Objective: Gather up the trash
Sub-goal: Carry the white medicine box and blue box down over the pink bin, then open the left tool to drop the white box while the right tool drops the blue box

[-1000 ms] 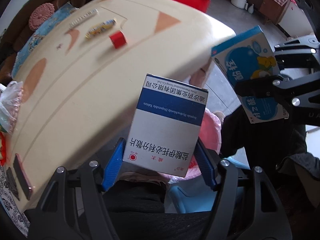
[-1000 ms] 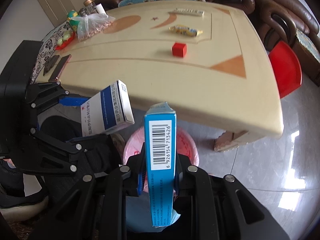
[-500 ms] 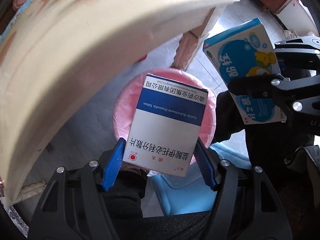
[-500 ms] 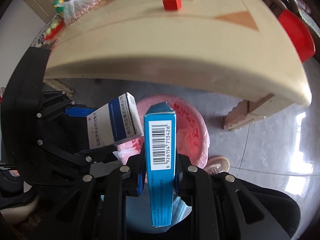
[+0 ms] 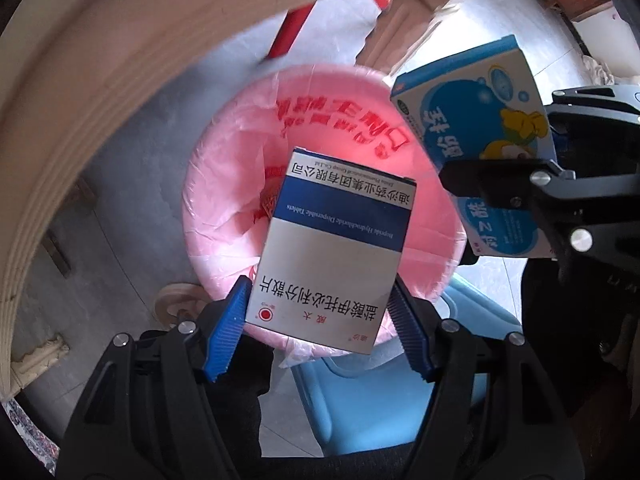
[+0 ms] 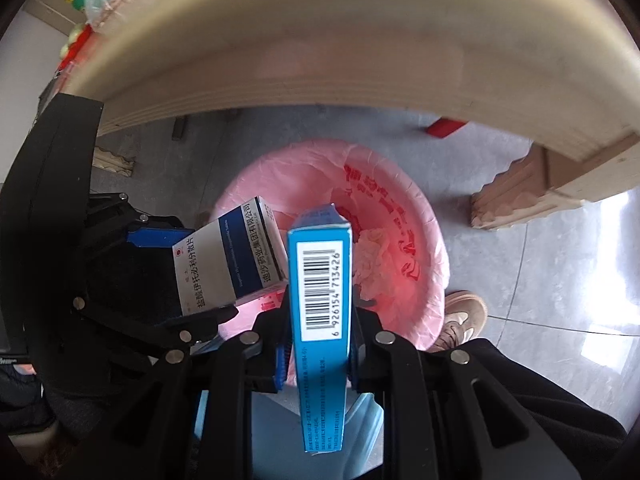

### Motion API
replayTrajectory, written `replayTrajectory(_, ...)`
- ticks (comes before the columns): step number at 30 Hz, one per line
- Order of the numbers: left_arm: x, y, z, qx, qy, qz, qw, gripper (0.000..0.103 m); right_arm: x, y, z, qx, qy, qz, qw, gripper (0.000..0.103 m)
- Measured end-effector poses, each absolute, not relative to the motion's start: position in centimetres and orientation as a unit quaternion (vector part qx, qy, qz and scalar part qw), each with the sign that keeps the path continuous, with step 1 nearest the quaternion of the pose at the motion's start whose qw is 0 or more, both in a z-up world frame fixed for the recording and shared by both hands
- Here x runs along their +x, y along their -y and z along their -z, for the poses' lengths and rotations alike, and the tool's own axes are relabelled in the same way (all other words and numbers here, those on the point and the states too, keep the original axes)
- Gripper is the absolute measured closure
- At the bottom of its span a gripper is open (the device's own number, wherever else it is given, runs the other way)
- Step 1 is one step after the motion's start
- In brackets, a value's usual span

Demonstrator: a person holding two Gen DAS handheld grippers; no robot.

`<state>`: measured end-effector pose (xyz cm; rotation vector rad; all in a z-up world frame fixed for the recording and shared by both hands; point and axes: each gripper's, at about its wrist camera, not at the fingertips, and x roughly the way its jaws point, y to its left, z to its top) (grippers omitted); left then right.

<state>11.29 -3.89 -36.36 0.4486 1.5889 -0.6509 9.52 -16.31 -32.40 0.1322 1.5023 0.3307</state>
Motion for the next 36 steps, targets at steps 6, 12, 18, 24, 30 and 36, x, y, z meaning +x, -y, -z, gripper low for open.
replayTrajectory(6, 11.8, 3.8, 38.6, 0.195, -0.719, 0.273, 0.608, 0.036, 9.7, 16.1, 36.2, 0.063, -0.699, -0.146, 0.697, 0.081)
replayTrajectory(12, 11.9, 4.4, 40.6, 0.204, -0.734, 0.268, 0.59, 0.036, 9.8, 16.2, 39.0, 0.067, -0.713, -0.147, 0.682, 0.081)
replayTrajectory(18, 12.4, 4.9, 41.6, 0.205, -0.744, 0.264, 0.579, 0.036, 10.2, 16.3, 40.5, 0.074, -0.721, -0.148, 0.673, 0.081)
replayTrajectory(24, 12.7, 5.0, 42.2, 0.207, -0.756, 0.254, 0.566, 0.036, 10.5, 15.9, 41.0, 0.067, -0.722, -0.153, 0.672, 0.078)
replayTrajectory(30, 12.9, 4.9, 42.0, 0.205, -0.759, 0.251, 0.565, 0.034, 10.5, 16.2, 40.9, 0.073, -0.718, -0.149, 0.676, 0.068)
replayTrajectory(36, 12.9, 4.8, 41.7, 0.204, -0.758, 0.25, 0.566, 0.034, 10.6, 16.6, 41.0, 0.079, -0.72, -0.146, 0.674, 0.068)
